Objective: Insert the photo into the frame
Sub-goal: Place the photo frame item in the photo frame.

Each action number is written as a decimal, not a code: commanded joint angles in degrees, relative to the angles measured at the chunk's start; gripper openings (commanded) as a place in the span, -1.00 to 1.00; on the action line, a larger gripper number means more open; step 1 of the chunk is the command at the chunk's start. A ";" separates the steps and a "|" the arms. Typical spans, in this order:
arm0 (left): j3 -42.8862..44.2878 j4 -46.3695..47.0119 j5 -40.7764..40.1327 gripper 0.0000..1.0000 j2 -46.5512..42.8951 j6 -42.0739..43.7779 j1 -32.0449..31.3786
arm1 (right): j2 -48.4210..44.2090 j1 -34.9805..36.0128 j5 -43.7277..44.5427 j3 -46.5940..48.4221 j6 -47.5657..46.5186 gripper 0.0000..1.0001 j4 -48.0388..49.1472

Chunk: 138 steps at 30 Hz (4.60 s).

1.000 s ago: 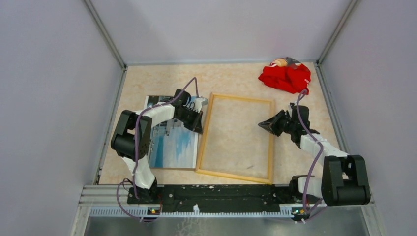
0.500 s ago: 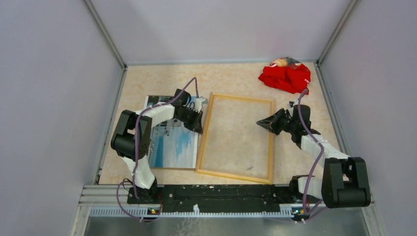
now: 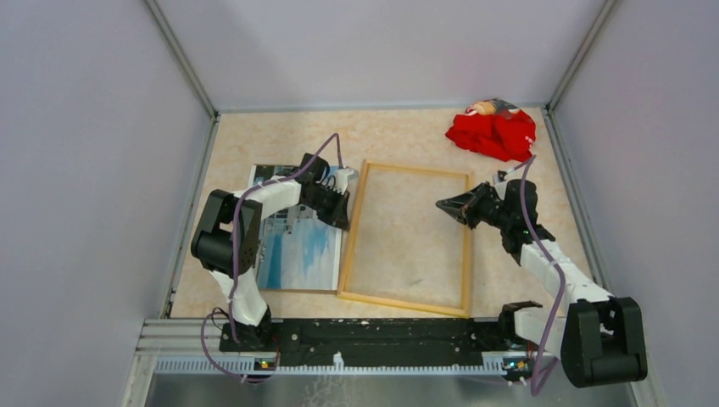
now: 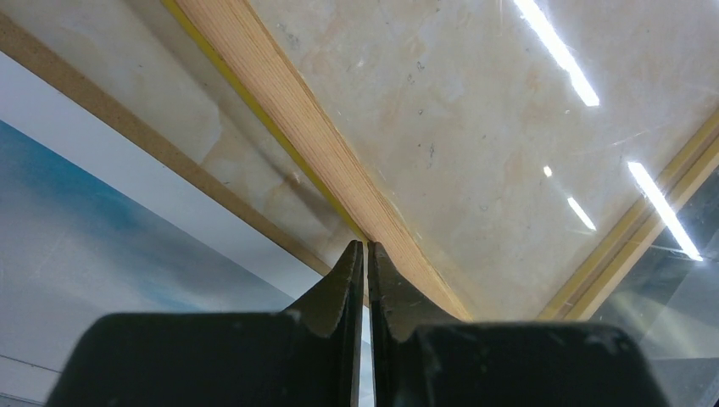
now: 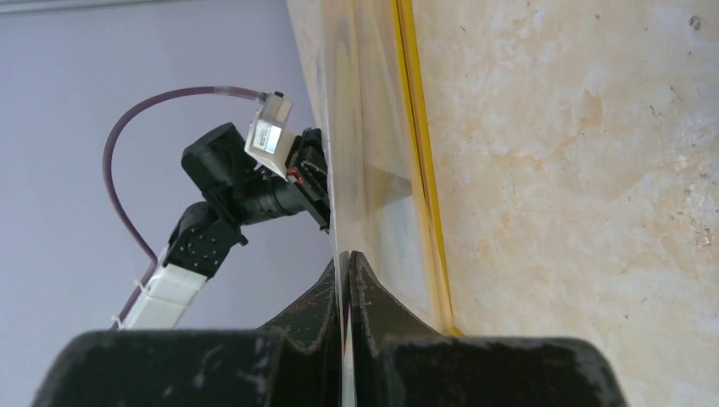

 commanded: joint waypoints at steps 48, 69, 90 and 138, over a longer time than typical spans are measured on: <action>1.31 1.35 1.22 -0.79 -1.44 1.65 -0.38 | -0.40 0.36 3.92 2.26 -15.96 -1.00 -10.76; 2.28 0.62 1.60 -0.79 -1.23 1.68 -0.34 | 2.68 -0.35 10.85 4.57 -24.89 -1.00 -14.87; 3.05 1.00 1.82 -0.79 1.05 1.29 -0.33 | 2.74 -0.37 7.83 6.72 -29.88 -1.00 -10.07; 3.85 0.58 2.17 -0.79 1.90 0.98 -0.34 | 5.99 -0.24 5.29 0.13 -18.82 -1.00 3.03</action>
